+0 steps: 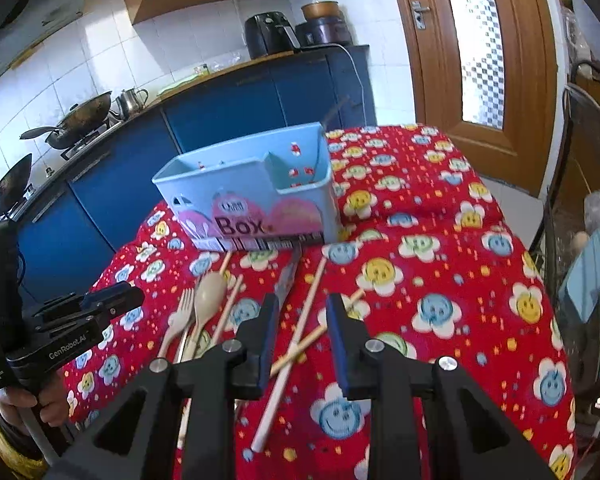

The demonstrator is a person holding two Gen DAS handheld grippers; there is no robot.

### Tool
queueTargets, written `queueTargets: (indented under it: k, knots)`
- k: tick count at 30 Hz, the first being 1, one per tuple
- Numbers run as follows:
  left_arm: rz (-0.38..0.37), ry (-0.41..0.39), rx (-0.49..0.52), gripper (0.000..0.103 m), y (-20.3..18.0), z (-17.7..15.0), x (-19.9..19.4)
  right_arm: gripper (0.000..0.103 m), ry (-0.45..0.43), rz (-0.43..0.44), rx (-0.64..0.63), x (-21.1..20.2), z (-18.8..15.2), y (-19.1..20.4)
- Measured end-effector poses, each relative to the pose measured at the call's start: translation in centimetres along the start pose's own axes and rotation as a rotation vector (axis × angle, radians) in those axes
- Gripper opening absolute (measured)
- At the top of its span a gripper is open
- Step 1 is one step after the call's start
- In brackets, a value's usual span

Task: Organize utensils
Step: 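Grasp a wooden fork with the left tool while the right tool reaches for a chopstick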

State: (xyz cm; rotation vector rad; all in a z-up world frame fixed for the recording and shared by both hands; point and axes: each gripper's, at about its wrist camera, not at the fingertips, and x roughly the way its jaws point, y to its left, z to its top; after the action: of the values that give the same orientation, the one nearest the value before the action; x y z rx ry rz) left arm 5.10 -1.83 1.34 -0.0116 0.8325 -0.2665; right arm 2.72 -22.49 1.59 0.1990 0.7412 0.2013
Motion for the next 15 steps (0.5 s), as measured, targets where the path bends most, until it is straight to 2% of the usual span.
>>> queueTargets:
  k: [4,15]
  knots:
    - [-0.036,0.068,-0.008,0.024,-0.4,-0.7,0.6,0.028,0.017,-0.004,0.024,0.0,-0.9,-0.8]
    - [-0.041,0.162,0.021,0.024,-1.8,-1.6,2.1,0.031,0.039,-0.003,0.056,0.4,-2.5,-2.6]
